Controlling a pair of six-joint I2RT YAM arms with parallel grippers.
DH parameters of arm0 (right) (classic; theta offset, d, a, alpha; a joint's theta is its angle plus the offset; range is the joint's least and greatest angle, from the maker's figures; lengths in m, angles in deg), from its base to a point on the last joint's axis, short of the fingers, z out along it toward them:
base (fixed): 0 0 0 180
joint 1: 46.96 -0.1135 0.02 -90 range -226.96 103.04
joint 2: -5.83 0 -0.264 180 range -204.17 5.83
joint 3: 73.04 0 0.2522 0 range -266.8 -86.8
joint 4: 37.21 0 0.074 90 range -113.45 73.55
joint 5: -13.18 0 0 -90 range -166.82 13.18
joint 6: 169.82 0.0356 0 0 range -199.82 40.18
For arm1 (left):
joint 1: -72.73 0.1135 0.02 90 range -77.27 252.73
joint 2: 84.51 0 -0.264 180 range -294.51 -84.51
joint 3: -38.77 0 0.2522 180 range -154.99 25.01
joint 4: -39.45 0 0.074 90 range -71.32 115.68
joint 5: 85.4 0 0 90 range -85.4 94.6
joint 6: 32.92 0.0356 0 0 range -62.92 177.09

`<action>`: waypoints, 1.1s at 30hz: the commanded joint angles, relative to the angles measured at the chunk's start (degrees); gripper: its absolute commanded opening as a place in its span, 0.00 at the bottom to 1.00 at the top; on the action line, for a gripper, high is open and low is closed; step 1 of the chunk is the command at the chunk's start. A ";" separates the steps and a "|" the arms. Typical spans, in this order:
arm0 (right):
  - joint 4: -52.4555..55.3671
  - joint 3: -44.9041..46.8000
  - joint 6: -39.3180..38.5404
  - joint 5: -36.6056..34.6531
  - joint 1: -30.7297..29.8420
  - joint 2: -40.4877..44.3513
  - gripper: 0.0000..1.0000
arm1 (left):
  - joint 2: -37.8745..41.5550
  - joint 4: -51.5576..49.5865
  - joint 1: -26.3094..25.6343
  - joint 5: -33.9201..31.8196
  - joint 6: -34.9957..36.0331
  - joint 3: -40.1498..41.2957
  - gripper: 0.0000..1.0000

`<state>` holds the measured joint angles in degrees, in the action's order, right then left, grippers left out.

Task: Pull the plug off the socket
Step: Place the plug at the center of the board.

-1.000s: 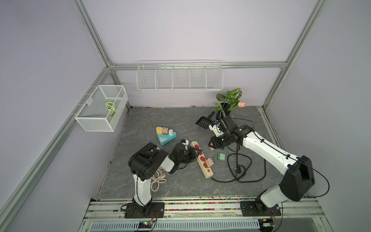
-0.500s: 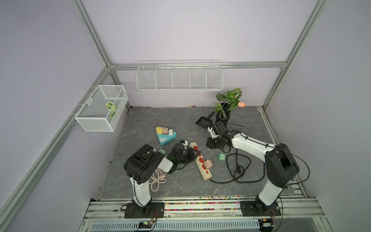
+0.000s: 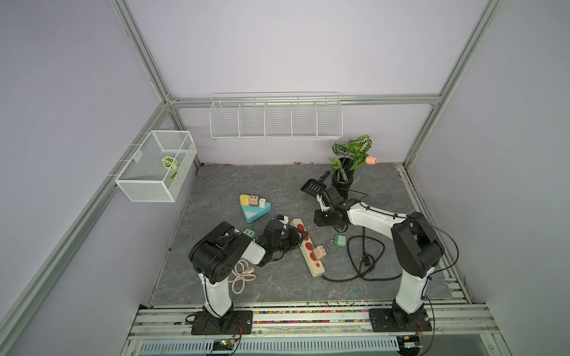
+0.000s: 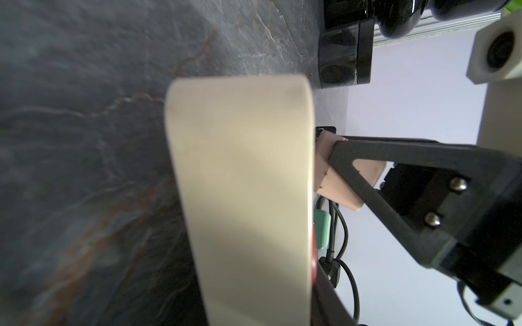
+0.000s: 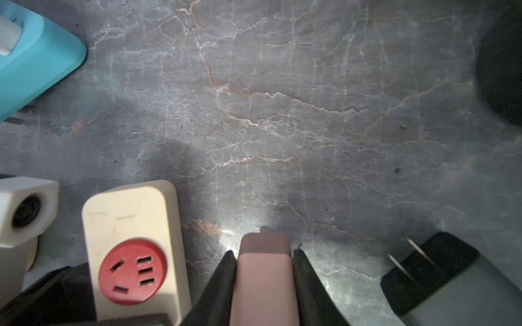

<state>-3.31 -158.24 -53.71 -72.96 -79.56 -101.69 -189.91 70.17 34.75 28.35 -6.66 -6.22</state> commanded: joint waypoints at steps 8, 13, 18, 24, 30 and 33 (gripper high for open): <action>6.57 0.48 -2.29 -3.61 1.55 7.08 0.55 | 0.09 -10.38 -0.08 -5.16 12.19 3.19 0.00; 11.35 2.71 -4.10 0.68 -1.08 12.63 0.55 | 0.27 -10.66 -0.26 -5.47 12.24 2.76 0.00; 11.95 7.17 -4.69 8.21 -5.80 17.32 0.55 | -0.14 -10.39 -0.37 -5.46 12.23 2.39 0.00; 10.12 15.28 -2.41 12.85 -8.03 23.62 0.60 | 0.14 -10.30 -0.70 -5.83 12.23 2.41 0.00; 8.30 19.34 -0.75 13.36 -9.32 23.31 0.63 | -0.14 -9.97 -1.19 -6.20 11.84 2.31 0.00; 5.54 20.45 0.40 15.21 -9.52 21.75 0.64 | -0.07 -10.39 -1.48 -6.43 12.00 2.13 0.00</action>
<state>5.10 -139.14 -54.96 -59.98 -88.54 -78.55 -188.12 67.79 34.25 27.12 -6.01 -5.67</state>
